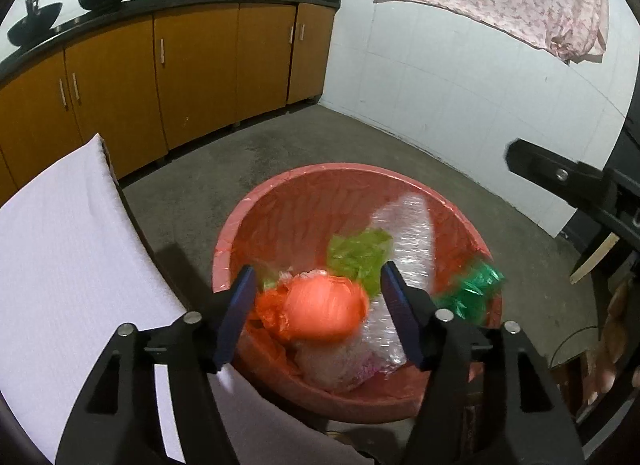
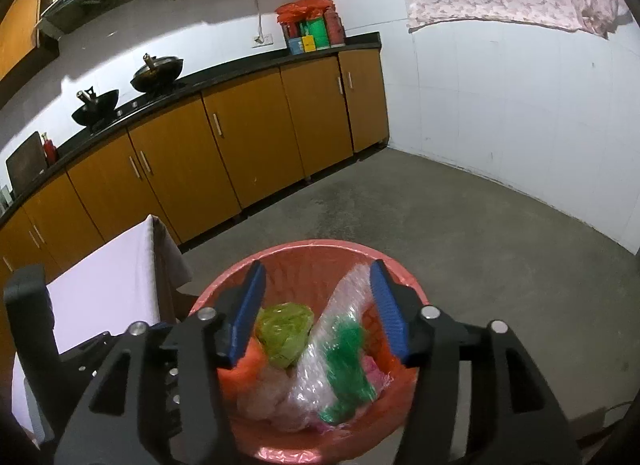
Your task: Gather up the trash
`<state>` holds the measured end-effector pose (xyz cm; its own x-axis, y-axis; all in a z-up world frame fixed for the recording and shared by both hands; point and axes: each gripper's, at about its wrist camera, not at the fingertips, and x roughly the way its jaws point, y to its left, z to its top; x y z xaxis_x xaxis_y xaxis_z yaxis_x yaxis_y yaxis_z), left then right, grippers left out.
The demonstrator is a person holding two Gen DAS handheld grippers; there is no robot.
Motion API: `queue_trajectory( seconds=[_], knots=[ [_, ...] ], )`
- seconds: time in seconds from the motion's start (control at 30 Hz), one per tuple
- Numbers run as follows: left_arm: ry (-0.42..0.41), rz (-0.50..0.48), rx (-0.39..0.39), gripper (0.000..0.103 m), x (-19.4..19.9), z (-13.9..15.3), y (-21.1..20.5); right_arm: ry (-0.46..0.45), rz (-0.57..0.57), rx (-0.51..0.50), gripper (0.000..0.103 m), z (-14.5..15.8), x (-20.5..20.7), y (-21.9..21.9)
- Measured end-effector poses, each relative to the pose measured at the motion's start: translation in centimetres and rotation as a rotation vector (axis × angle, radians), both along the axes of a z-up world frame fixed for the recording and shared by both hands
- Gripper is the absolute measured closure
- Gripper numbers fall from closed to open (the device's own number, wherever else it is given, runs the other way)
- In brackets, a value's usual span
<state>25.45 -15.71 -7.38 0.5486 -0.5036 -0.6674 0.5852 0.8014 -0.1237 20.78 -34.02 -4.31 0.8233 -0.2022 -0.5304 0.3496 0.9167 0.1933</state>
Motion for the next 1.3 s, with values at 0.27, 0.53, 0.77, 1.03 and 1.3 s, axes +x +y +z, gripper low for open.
queue_trajectory(
  seconds=[0.27,0.53,0.77,1.03,1.3],
  knots=[
    [-0.026,0.092,-0.018,0.018,-1.6,1.1,3.1,-0.060,-0.137,-0.249,0.006,1.2,-3.6,2.2],
    [-0.164,0.279,0.011,0.003,-7.1,3.3,8.9,-0.086,-0.142,-0.322,0.004,1.8,-7.7,5.3],
    [-0.262,0.446,0.045,0.002,-11.8,4.9,12.7,-0.090,-0.043,-0.319,0.004,2.2,-10.9,8.8],
    [-0.303,0.591,0.052,0.002,-16.3,5.8,16.4,-0.095,0.045,-0.285,0.004,2.5,-13.1,12.0],
    [-0.352,0.651,0.026,0.002,-19.7,6.7,18.3,-0.135,0.101,-0.302,0.004,3.0,-16.1,14.6]
  ],
)
